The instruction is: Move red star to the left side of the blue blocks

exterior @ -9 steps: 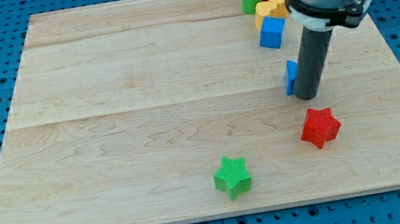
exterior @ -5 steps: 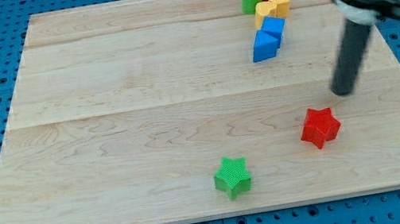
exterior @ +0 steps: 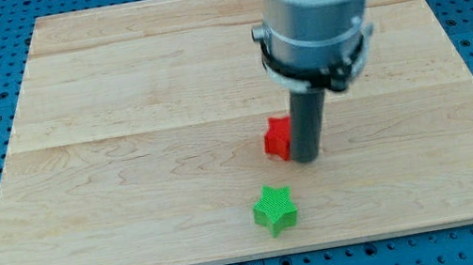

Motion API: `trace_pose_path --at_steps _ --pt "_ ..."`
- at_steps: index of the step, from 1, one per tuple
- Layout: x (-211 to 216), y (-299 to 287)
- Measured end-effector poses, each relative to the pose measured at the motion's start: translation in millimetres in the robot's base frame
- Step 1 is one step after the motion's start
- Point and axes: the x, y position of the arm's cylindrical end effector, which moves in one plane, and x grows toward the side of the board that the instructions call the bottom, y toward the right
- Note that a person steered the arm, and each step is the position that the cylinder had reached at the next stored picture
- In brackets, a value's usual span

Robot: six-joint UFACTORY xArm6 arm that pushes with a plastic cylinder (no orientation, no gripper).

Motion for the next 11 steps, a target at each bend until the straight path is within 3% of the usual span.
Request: trace_pose_path --at_steps 1,2,3,4,5,6,7,8,9,11 --pt "-51.0 -4.5" --pt "-12.6 -11.4" --pt "-60.3 -76.4" --pt "-103.0 -83.7" --pt "-105.6 -166.4" --pt "-141.8 -138.3" --pt "-137.4 -60.9" --pt "-127.9 -73.7" --pt "-123.9 -27.9" --pt "-129.4 -2.4"
